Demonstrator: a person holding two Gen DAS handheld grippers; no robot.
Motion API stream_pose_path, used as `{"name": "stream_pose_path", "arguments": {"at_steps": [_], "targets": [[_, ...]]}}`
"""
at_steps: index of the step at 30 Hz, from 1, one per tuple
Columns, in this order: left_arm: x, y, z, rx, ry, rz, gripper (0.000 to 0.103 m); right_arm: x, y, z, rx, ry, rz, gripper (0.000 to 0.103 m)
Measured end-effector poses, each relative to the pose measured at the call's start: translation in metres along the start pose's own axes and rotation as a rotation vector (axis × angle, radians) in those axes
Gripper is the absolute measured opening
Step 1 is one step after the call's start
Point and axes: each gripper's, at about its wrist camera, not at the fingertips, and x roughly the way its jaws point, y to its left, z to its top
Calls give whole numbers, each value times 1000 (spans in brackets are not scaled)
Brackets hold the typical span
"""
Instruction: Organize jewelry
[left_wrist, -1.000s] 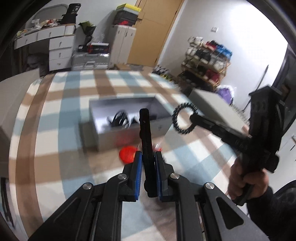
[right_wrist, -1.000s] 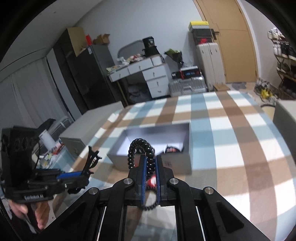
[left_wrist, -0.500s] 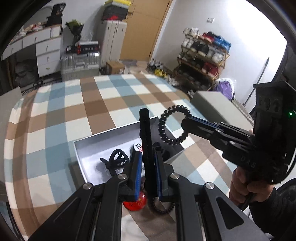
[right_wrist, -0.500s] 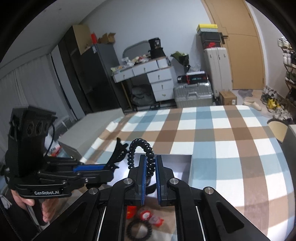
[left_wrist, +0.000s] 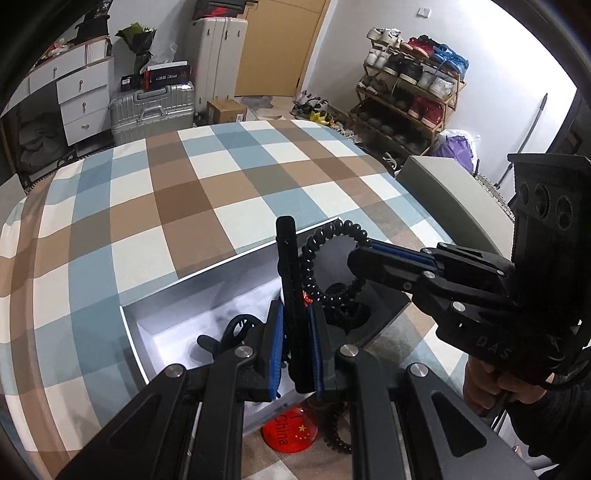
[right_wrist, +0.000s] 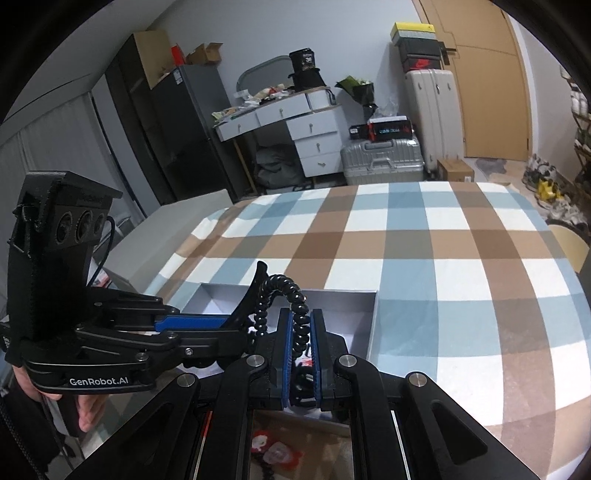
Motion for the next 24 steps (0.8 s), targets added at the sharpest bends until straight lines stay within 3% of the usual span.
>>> {"name": "stream_pose_path", "arguments": {"at_steps": [4,7,9,11,13,15,24], "targets": [[-1,-1,0,2,-11,2,9,2,-1,-2,6,6,-9,11],[-1,-2,3,9,-11,13,15,8,-2,-2,16,31,-4,11],[0,-3,3,18,-15,28,24,8,-3,-2,24,27,9,11],[-2,-5,3,26,-29,37,52,6,-2,-1,19,23,2,11],[-7,-5,2,25,-52,36,63,4,-3,-1,24,19,2,20],[-12,-6,1,31,-69,53,63,-1,-3,-1,27,11,8,28],[-28,-8,-9,14,-127,116,64,-30,1,-1,27,-29,-10,34]]}}
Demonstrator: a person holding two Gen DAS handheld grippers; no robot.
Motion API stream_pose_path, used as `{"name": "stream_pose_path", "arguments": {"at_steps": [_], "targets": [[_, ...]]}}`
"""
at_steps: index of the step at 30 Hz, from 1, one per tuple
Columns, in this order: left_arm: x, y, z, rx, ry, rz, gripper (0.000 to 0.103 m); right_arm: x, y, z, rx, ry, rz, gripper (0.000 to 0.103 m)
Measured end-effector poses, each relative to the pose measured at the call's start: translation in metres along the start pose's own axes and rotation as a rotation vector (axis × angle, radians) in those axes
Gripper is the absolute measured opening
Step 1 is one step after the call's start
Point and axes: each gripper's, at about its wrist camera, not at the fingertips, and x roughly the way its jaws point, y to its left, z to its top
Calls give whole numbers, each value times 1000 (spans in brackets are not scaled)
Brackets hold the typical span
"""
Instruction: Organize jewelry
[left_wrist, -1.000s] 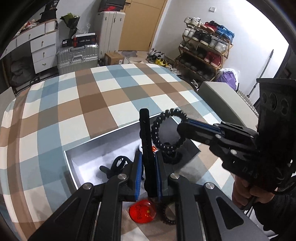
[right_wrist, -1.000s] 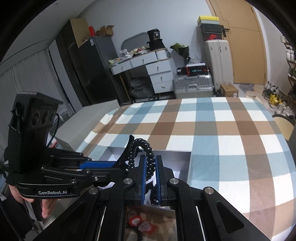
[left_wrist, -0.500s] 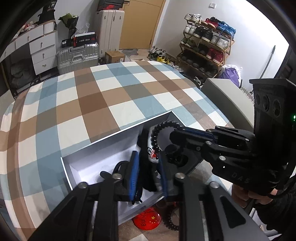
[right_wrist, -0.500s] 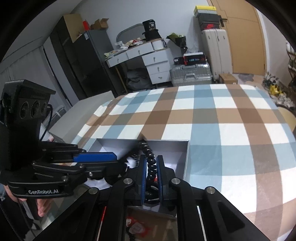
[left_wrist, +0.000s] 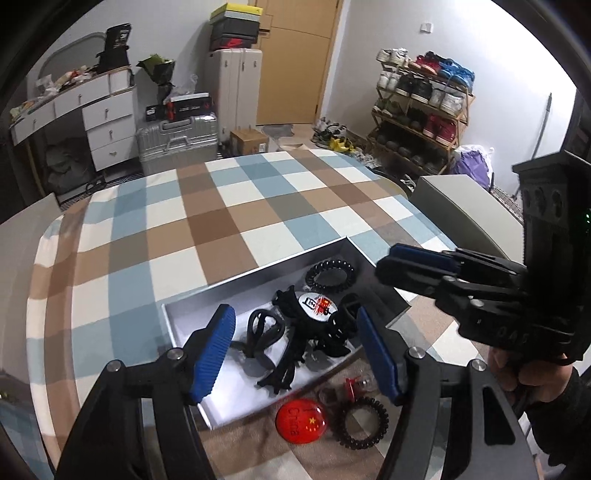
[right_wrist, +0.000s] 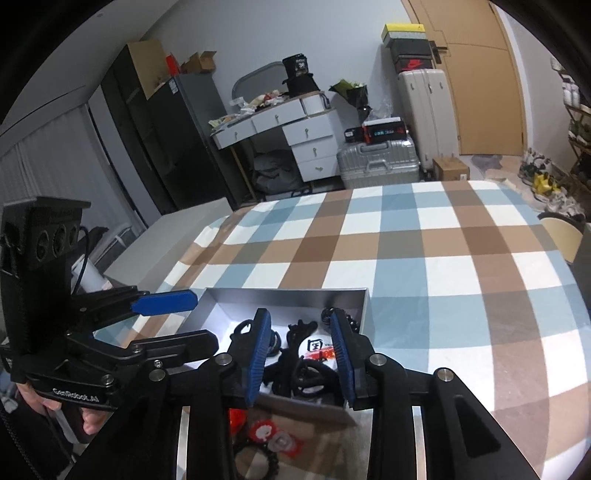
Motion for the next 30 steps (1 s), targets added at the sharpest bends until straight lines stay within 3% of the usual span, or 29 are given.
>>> {"name": "stream_pose_path", "arguments": {"at_steps": [6,10,14,22,30], "targets": [[-17,-4,-6,-22,-49,40,64,-21,6,-8,0,-20,1,35],[-31,-5,-15,-32,-100,68,84,-35,11,-23,14,-28,15,40],[-44,-7,-31,-47,-141,86,84,-43,18,-48,15,-14,22,43],[-51,5,-67,-175,-159,115,101,-35,25,-79,23,62,13,52],[-53,20,-103,-312,-143,123,101,-22,35,-111,3,137,2,55]]}}
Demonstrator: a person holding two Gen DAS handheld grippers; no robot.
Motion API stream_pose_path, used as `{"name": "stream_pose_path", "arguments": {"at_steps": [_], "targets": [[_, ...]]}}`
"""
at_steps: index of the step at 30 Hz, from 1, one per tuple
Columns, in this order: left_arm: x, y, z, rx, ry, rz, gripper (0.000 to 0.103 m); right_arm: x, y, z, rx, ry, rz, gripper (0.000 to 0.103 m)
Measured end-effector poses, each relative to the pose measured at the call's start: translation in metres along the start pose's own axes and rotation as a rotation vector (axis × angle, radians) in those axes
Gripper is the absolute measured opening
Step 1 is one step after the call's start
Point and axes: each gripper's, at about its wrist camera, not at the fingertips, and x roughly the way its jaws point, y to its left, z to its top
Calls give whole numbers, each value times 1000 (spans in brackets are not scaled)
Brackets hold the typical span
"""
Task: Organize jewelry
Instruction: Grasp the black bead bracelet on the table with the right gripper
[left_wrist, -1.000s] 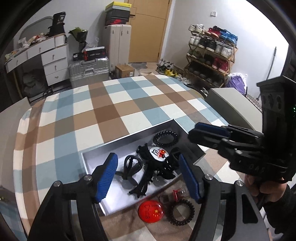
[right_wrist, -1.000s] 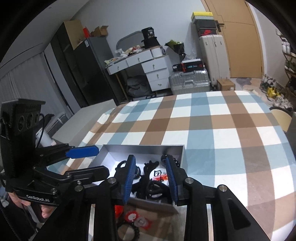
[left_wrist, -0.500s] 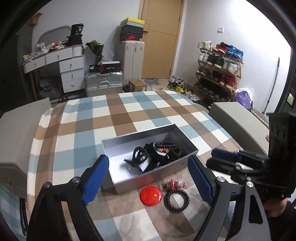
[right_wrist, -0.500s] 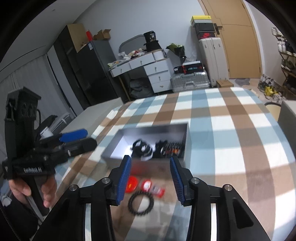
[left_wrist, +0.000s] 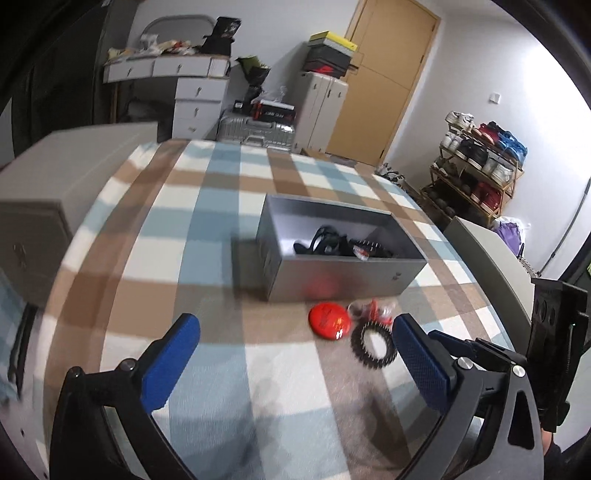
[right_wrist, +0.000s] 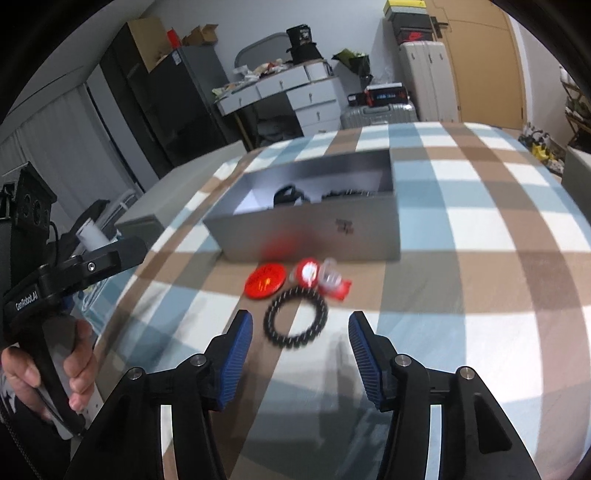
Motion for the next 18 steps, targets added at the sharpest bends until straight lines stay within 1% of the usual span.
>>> {"name": "stream_pose_path", "arguments": {"at_steps": [3,7,12,18], "targets": [[0,-2,-13,8,25,6,101,6,2,-3,-10,18,-14,55],[-4,-3,-25,8,29,13,101,12,4,1,-19,26,-79,55],[-5,-4,-33,43,33,38,101,23,8,10,-62,46,-134,55],[-5,-1,-36,41,45,21,101,39,15,13,-116,87,-187,54]]}}
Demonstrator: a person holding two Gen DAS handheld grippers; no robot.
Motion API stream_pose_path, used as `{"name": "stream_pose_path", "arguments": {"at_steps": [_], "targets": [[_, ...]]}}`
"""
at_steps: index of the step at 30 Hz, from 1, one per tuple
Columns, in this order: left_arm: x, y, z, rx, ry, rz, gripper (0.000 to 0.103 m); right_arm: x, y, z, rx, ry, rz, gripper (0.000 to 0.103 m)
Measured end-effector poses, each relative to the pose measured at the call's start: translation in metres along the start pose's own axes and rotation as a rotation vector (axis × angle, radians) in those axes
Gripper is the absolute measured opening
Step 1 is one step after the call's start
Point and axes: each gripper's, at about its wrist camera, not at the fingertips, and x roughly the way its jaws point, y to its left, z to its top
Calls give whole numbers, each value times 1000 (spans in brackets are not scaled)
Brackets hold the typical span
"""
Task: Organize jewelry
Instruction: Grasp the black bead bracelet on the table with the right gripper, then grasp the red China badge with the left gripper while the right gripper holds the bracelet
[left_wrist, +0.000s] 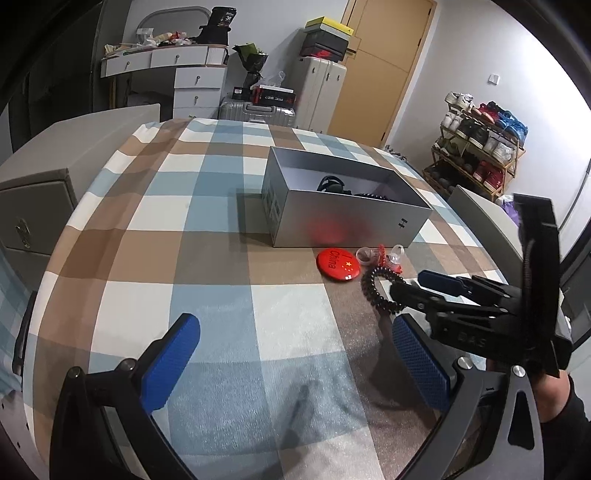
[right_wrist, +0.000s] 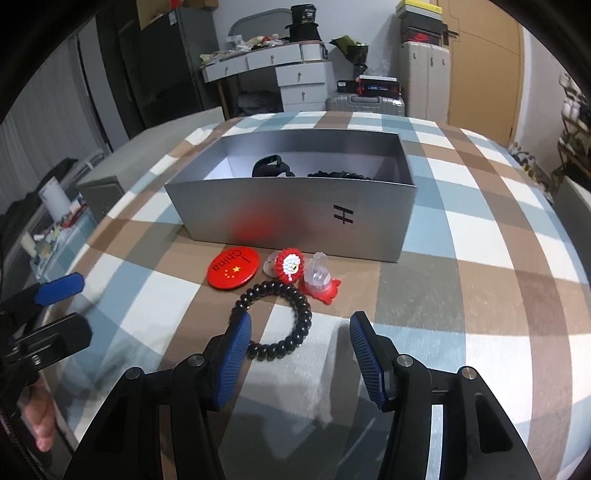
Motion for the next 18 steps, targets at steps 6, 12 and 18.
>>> {"name": "stream_pose_path", "arguments": {"at_steps": [6,12,18], "targets": [[0,1,-3,-4,3,-13,101,4,7,2,-47,10,-69,25],[0,1,-3,-14,9,-32,101,2,11,-1,-85,7,-63,8],[1,2,-2,-14,19,-21,101,-10,5,-5,-60,-45,-12,8]]}}
